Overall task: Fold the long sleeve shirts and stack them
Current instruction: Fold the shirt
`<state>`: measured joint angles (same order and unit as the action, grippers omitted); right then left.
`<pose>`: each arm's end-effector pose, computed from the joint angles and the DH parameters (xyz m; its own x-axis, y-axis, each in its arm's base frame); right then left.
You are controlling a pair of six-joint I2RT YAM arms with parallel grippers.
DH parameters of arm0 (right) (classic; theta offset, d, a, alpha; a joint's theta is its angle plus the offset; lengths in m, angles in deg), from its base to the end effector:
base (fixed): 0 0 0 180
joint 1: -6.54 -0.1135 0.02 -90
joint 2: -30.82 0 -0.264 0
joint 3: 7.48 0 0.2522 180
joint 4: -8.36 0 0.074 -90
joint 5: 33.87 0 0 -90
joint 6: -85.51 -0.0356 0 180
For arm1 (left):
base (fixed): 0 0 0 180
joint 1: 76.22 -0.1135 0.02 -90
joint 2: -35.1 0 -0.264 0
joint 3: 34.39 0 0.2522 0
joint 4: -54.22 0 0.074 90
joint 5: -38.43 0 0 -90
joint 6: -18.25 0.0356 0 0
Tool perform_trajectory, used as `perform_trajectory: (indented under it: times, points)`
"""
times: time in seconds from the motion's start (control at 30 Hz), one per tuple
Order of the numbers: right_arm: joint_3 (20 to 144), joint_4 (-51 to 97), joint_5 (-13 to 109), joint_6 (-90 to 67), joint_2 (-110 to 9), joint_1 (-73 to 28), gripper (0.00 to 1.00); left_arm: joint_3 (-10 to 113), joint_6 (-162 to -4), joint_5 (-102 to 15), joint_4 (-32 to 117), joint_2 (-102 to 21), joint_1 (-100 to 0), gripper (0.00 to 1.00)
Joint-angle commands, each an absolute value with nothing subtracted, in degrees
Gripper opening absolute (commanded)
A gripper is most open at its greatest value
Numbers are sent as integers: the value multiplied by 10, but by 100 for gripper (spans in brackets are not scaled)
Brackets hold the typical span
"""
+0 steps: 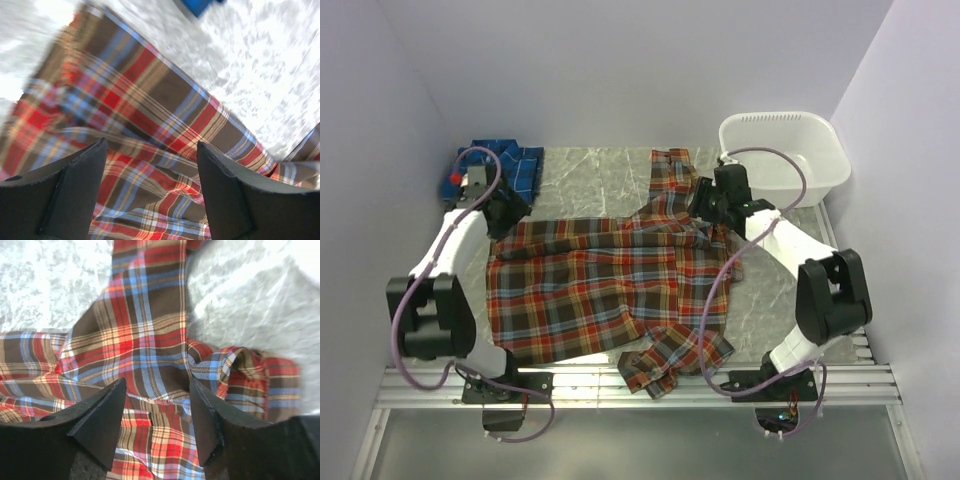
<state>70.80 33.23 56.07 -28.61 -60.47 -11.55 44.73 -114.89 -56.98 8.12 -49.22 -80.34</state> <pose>0.3405 0.1113 0.2534 -0.6599 0.2143 -0.7201 -0.0456 0.9453 0.3231 0.3124 0.0259 0.2679 -0.4789 -0.7170 -0.5065 -0.6274 0.6831 -0.3738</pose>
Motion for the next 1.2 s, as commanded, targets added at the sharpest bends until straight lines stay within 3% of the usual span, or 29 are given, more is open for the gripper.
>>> perform_trajectory:
  times: [0.0,0.23,0.57,0.87,0.93,1.07,1.1,1.17]
  points:
    - [729,314,520,-332,-639,-100,59,477,-1137,-538,97,-543,-792,77]
    - [732,318,467,-330,-690,-88,52,487,-1158,-508,110,-640,-789,75]
    - [618,328,423,-276,-619,-88,37,413,-1159,-532,89,-633,-789,75]
    - [552,314,404,-244,-555,-89,37,346,-1140,-559,91,-593,-789,77]
    - [559,312,400,-235,-541,-88,40,350,-1129,-559,92,-590,-788,77]
    - [601,297,426,-237,-532,-88,54,373,-1103,-574,86,-578,-788,79]
    - [613,295,452,-248,-538,-88,64,375,-1096,-582,88,-569,-789,79]
    - [656,292,479,-263,-566,-86,73,377,-1096,-597,93,-563,-788,80]
